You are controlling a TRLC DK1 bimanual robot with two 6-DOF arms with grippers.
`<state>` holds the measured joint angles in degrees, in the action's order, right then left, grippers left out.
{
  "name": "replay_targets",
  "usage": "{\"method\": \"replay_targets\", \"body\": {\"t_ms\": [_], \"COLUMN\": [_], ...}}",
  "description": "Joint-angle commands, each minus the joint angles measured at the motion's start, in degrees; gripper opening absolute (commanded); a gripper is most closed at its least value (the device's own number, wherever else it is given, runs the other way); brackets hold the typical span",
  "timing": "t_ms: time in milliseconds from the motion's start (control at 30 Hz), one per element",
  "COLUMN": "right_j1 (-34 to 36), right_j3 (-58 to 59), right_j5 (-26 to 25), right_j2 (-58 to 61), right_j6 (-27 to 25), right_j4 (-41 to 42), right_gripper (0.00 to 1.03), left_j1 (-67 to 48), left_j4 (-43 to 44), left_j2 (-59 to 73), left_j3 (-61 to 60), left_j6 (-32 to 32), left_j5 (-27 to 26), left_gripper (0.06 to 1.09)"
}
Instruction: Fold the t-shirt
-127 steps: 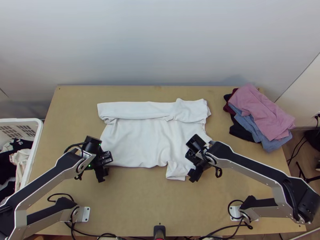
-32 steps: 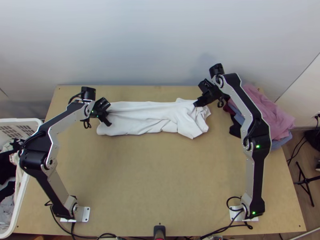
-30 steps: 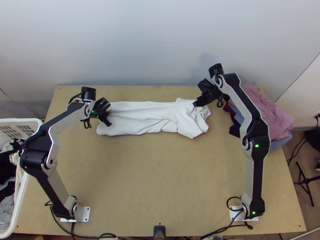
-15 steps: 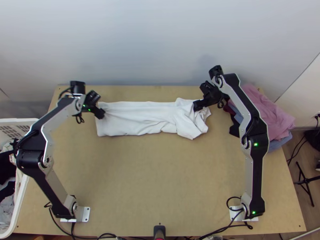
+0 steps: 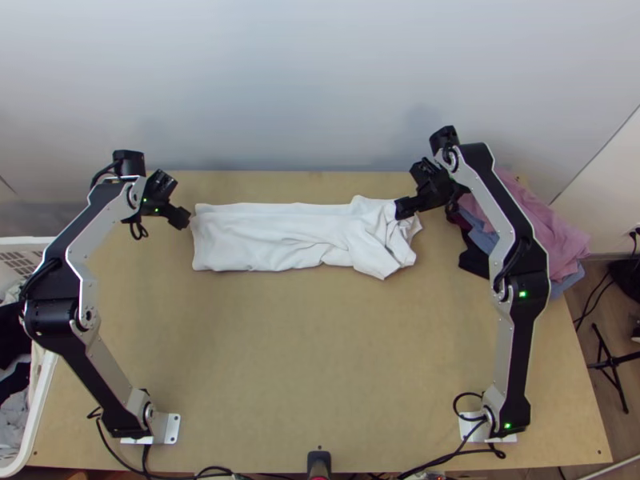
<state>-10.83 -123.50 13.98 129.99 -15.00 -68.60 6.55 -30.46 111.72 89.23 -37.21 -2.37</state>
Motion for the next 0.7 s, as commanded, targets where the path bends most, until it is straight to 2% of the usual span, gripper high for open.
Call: {"method": "replay_targets", "body": {"t_ms": [0,167,300,367,400,600,667], "right_j1": [-1.65,-4.11,-6.22,-7.89,-8.77,-12.72,-13.34], "right_j3": [2.04,4.76,5.64,7.05,7.66,12.76,14.52], "right_j5": [0.08,0.0,0.08,0.08,0.08,0.17,0.44], "right_j2": [-4.05,-8.44,-10.29,-11.17,-11.78,-15.65,-15.91], "right_j6": [0.59,1.38,2.35,2.35,2.35,3.49,3.4], "right_j4": [-2.15,-2.33,-2.15,-1.19,-0.4,11.29,14.11], "right_gripper": [0.97,0.96,0.87,0.87,0.83,0.23,0.06], "left_j1": [0.13,-0.39,-0.48,-0.57,-0.57,1.01,1.19], "left_j4": [-5.84,-11.2,-15.25,-15.33,-15.33,-15.6,-15.77], "left_j2": [-0.72,-2.3,-2.3,-2.39,-2.21,-1.77,-1.33], "left_j3": [-0.29,0.42,-0.55,-1.69,-1.96,-1.78,-1.78], "left_j6": [4.34,11.37,15.15,15.94,16.21,17.08,17.08], "left_j5": [-2.9,-7.65,-13.98,-15.47,-15.82,-17.84,-17.93], "left_gripper": [1.04,1.04,1.04,1.04,1.04,1.04,1.04]}}
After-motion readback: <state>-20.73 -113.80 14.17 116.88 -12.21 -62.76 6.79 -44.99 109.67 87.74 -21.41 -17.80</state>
